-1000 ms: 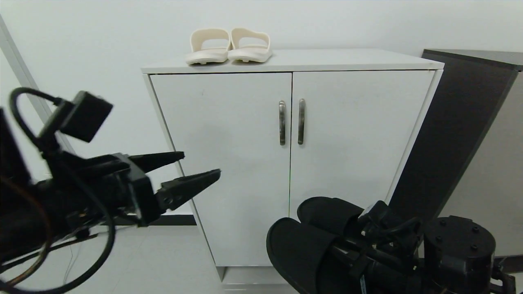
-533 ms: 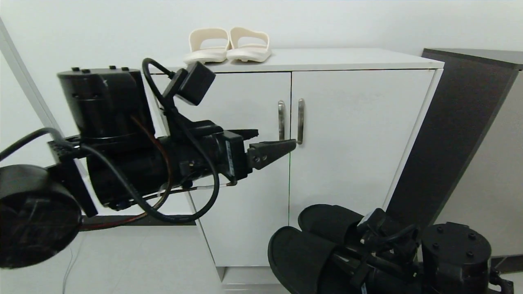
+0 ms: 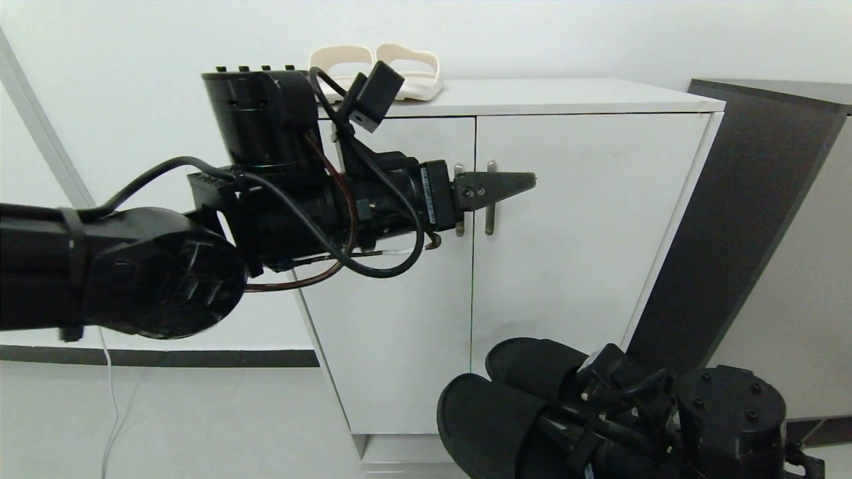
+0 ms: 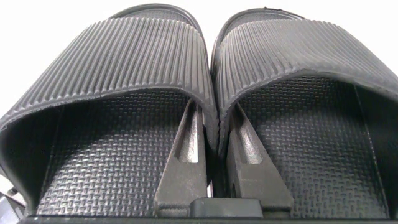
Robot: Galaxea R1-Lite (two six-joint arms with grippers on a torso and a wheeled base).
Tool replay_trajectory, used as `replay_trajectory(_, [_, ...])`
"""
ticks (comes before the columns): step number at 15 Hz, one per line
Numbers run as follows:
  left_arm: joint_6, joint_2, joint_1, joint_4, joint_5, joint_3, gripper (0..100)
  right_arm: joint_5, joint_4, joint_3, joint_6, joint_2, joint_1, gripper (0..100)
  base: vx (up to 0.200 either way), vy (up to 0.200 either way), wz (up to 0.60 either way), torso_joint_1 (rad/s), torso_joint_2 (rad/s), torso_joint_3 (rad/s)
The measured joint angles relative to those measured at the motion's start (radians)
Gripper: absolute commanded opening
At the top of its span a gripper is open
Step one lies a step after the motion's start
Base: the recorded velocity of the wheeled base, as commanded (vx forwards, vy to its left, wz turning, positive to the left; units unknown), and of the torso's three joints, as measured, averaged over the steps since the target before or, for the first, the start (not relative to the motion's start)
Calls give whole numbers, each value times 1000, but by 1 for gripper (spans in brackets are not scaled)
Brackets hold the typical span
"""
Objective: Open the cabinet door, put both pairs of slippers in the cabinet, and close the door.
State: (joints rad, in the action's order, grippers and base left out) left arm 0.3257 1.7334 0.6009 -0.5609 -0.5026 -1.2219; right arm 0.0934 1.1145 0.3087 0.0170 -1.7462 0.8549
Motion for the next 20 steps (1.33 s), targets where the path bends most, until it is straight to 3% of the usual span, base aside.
replay_trajectory(2, [5,43,4,20,14,-53,100,1,2,4,-1,-2,0,0,0,0,0,0,0,0])
replay_trajectory(8, [1,107,36,212,196,-235,100,0,1,14,-3,-11,-1,0,0,0,0,0,0,0])
replay_trajectory(10, [0,125,42,229,245,-265,100,2,1,14,-3,-18,-3,0,0,0,0,0,0,0])
replay_trajectory(20, [-1,238,39,242,276,-357,100,2,5,19,0,-41,-7,0,0,0,0,0,0,0])
